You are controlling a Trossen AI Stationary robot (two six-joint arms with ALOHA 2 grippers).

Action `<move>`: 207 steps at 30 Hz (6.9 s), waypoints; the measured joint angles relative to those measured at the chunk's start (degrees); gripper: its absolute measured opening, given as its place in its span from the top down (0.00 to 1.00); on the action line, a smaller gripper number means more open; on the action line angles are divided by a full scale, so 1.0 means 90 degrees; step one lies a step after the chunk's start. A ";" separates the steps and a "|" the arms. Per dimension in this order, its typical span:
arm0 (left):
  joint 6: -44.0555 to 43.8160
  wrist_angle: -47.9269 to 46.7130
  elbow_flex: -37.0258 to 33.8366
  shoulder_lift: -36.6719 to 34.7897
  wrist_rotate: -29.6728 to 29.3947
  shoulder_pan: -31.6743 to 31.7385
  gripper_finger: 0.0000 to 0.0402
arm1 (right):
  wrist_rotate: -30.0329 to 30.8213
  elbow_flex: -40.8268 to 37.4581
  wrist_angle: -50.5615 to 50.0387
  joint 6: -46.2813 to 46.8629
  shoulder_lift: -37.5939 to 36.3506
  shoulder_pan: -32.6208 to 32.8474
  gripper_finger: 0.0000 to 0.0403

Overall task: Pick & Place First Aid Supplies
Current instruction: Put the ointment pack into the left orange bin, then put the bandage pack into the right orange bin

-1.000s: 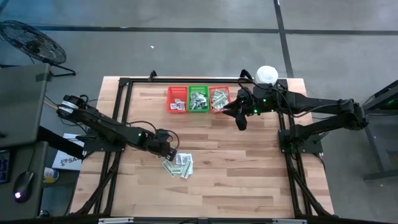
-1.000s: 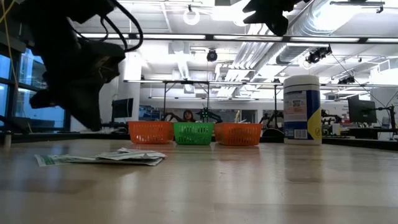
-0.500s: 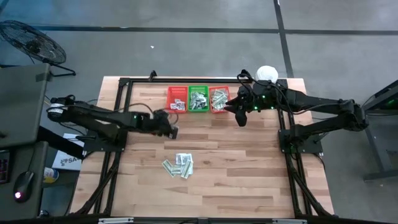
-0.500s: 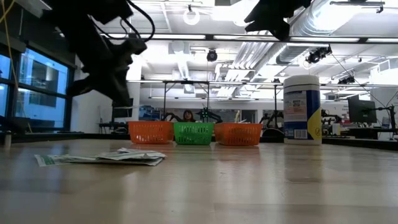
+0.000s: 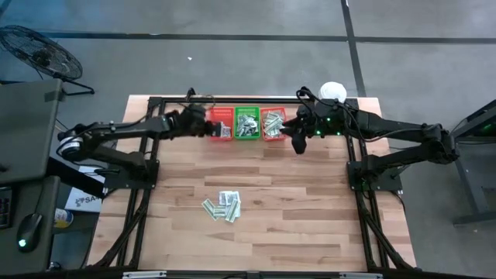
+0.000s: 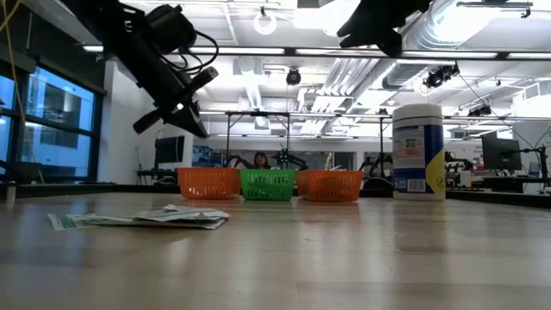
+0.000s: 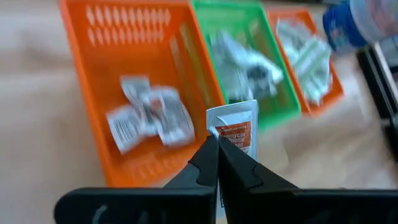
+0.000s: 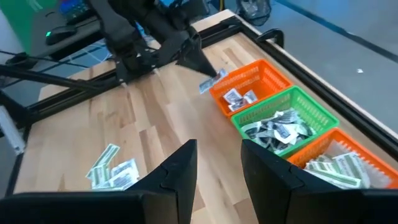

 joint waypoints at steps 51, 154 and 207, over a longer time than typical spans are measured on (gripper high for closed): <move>0.1344 0.0412 0.0268 0.1024 0.0998 0.1553 0.68 | 0.0345 0.0000 -0.0041 0.0509 0.0007 0.0000 0.71; -0.1676 -0.3208 0.0802 0.0163 -0.1758 -0.6908 0.60 | 0.1281 0.0001 0.4466 0.1427 0.4104 0.3351 0.67; -0.1700 -0.3546 0.0800 0.0165 -0.1389 -0.6906 0.60 | 0.1494 0.1400 0.4164 0.0434 0.6972 0.3553 0.53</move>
